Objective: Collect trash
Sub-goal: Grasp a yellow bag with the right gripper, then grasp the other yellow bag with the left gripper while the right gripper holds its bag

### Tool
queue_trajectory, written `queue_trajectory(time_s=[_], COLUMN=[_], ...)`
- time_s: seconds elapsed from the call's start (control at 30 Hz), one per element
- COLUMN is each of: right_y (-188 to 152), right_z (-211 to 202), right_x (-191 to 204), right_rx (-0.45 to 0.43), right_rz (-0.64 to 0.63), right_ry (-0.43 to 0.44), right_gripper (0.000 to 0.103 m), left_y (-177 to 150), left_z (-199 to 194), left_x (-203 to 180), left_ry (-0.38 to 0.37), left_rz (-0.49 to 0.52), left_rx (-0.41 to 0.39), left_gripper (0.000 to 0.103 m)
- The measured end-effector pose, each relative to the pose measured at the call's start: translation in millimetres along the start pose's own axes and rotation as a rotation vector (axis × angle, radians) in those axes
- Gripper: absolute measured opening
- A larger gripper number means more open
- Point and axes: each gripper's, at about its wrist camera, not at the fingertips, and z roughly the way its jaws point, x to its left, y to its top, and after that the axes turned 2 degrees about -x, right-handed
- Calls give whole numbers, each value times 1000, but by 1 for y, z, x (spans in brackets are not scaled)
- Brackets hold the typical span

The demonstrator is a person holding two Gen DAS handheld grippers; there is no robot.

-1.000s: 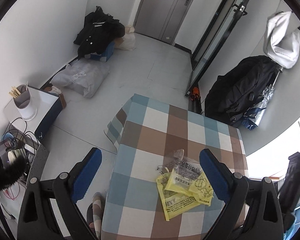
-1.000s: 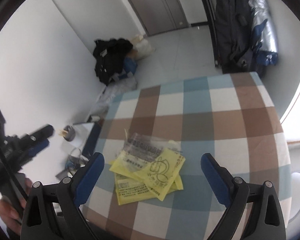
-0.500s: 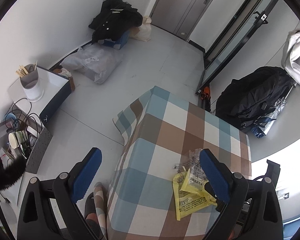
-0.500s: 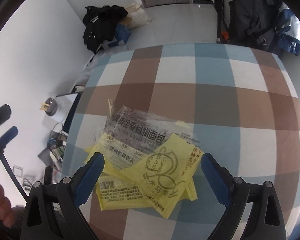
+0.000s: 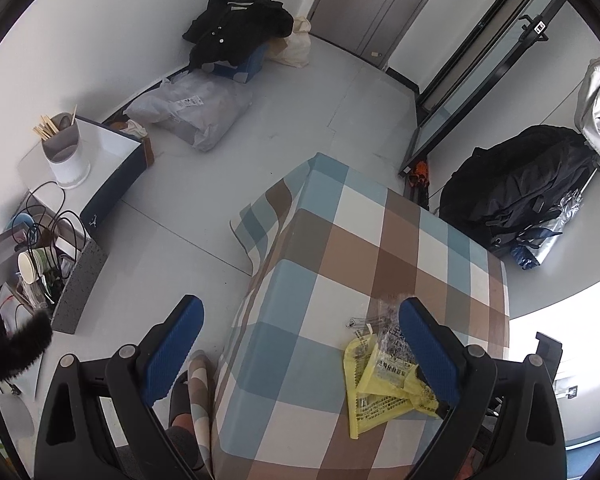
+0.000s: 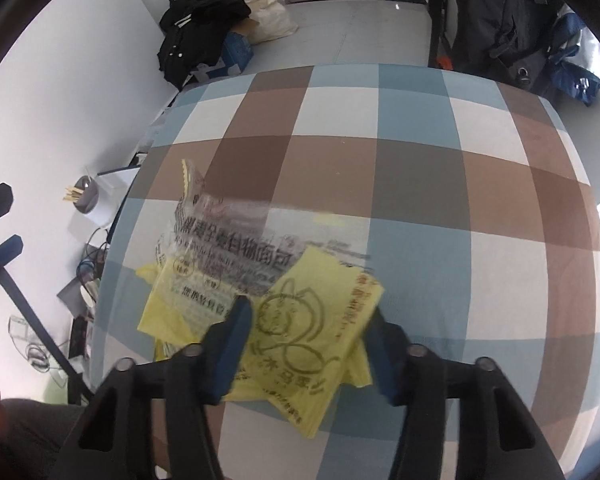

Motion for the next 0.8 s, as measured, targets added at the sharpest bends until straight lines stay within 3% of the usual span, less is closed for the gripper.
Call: queue_trajectory(time_s=[0.07,0.13,0.43,0.6,0.8], right_y=[-1,-1,-2,-3,-8], right_z=[-2,-5,-36,-57,-81], right_x=[-3,-4,-9,-25,-53], right_rx=[-4,-18,-110,-159,-223], right_rz=[12,8,-24,9,55], right_ry=[14,25,98,148,145], right_gripper=[30,8,5,5,5], left_y=[-1,-1,-6,-13,-26], left_z=[0,1,6,11,31], left_x=[0,-1,-7,-13,-18], left_ry=[3,7,31,0,-54], left_rz=[0,1,34,64,52], left_rx=[0,-1,10,19,119], left_gripper=[97,97,97,97,97])
